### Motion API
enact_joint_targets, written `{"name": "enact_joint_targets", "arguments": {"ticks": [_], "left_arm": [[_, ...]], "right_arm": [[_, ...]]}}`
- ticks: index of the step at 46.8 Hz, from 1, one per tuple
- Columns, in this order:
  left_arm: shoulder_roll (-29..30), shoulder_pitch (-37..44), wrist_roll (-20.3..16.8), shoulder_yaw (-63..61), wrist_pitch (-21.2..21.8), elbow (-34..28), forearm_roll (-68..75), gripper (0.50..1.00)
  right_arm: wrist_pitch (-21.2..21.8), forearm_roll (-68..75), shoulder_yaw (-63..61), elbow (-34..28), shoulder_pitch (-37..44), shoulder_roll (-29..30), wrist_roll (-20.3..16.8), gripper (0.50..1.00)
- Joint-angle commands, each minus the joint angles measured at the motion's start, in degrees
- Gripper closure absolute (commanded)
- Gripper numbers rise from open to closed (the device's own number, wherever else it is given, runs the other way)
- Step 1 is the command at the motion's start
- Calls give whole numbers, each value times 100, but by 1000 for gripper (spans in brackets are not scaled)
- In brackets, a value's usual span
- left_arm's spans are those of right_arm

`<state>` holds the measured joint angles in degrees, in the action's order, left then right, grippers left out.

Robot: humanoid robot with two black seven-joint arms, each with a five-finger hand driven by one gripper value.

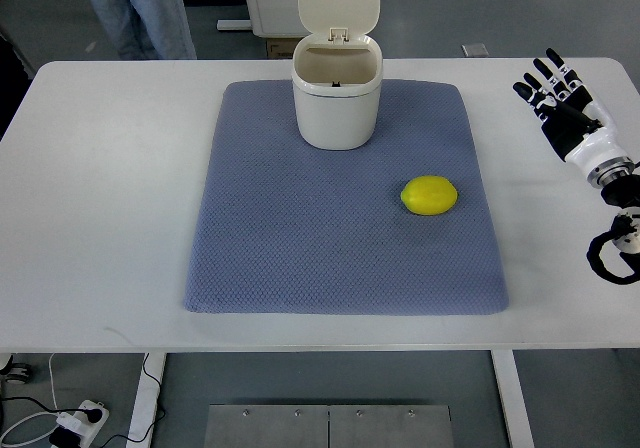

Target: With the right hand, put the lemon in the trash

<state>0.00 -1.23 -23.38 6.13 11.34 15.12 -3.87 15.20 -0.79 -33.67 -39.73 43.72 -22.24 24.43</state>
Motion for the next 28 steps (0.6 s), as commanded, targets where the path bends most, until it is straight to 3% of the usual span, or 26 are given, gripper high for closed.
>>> {"name": "enact_joint_targets", "arguments": {"ticks": [1,28], "left_arm": [[0,0,0,2,0,0,0,500],[0,0,0,2,-18,0,0,500]], "right_arm": [[0,0,0,0,5,0,0,500],[0,0,-26,9,14,9,44,500]]}}
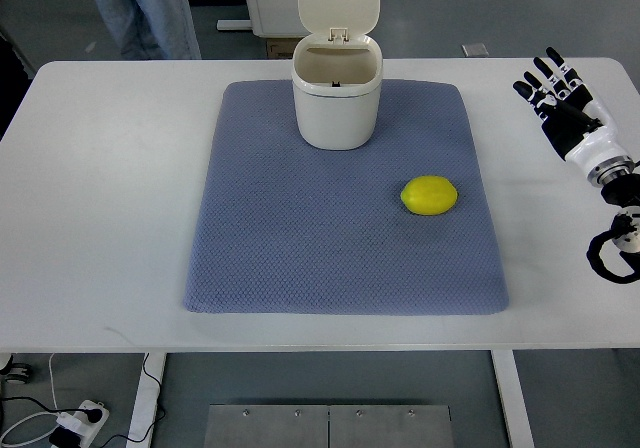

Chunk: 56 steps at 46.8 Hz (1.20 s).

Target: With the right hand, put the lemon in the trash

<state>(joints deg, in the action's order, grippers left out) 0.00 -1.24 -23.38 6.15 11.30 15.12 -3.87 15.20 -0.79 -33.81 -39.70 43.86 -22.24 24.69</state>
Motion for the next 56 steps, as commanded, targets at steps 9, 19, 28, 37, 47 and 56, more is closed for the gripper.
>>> {"name": "enact_joint_targets", "arguments": {"ticks": [9,19,28,37,47,56], "left_arm": [[0,1,0,0,-14,0,0,500],[0,1,0,0,-14,0,0,500],[0,1,0,0,-14,0,0,500],[0,1,0,0,-14,0,0,500],[0,1,0,0,-14,0,0,500],[0,1,0,0,-14,0,0,500]], "right_arm": [[0,0,-20,6,8,18,53,500],[0,0,-20,6,61,0,141,500],[123,-9,15,-3,105,-166,106,500],[650,0,-3,6,78,-228,-43,500],[624,9,-20,181,70,-193,-52,500],[580,17,-29,287,87,-167,36,500]]}}
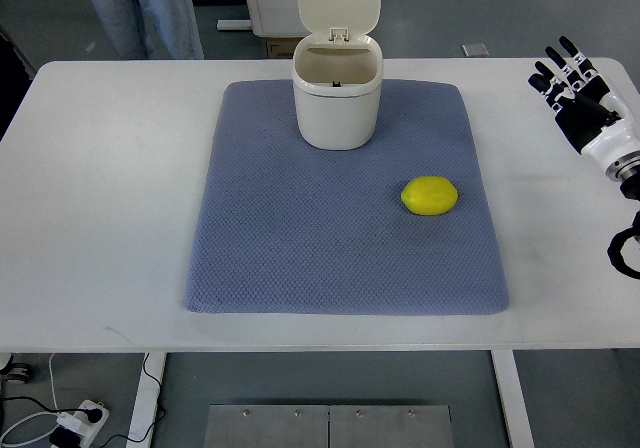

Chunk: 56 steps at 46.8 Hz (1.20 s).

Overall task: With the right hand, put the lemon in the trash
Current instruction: 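Move the open right hand over the mat toward the yellow lemon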

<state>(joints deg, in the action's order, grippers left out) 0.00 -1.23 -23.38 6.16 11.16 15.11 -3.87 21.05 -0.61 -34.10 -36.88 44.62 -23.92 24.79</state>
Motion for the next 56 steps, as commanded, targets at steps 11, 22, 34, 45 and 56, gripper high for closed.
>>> {"name": "enact_joint_targets", "arguments": {"ticks": [11,22,34,45,56], "left_arm": [[0,0,0,0,0,0,0,500],[0,0,0,0,0,0,0,500],[0,0,0,0,0,0,0,500],[0,0,0,0,0,0,0,500],[0,0,0,0,0,0,0,500]], "right_arm": [[259,-149,79,-47,20,-43,26,500],[286,-1458,368,-47,3,-7,579,500],[242,-1687,834,-109,29,-34,1018,500],[224,-2136,1651,-109,196,-78,1021,500],[-91,-2311,2091,-109,337,-69,1021,505]]}}
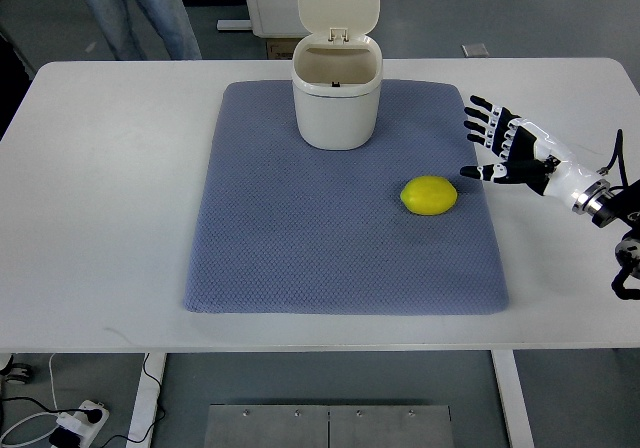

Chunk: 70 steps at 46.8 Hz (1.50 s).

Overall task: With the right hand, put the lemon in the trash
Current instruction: 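Move the open right hand over the mat toward the yellow lemon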

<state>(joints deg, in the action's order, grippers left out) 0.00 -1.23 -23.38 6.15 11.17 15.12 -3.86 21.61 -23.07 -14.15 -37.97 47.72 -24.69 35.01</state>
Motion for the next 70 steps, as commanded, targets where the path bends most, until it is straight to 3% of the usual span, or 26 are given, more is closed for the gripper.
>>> {"name": "enact_joint_targets", "arguments": {"ticks": [1,17,35,70], "left_arm": [[0,0,0,0,0,0,0,500],[0,0,0,0,0,0,0,500],[0,0,0,0,0,0,0,500],[0,0,0,0,0,0,0,500]], "right_arm": [[-218,-92,149,0,27,8,-1,505],[-377,-215,896,-26,309,26,-1,502],[-333,-224,1098,-606,309,-97,-1,502],[-685,-338,1221,-589,247,43,-1,511]]}}
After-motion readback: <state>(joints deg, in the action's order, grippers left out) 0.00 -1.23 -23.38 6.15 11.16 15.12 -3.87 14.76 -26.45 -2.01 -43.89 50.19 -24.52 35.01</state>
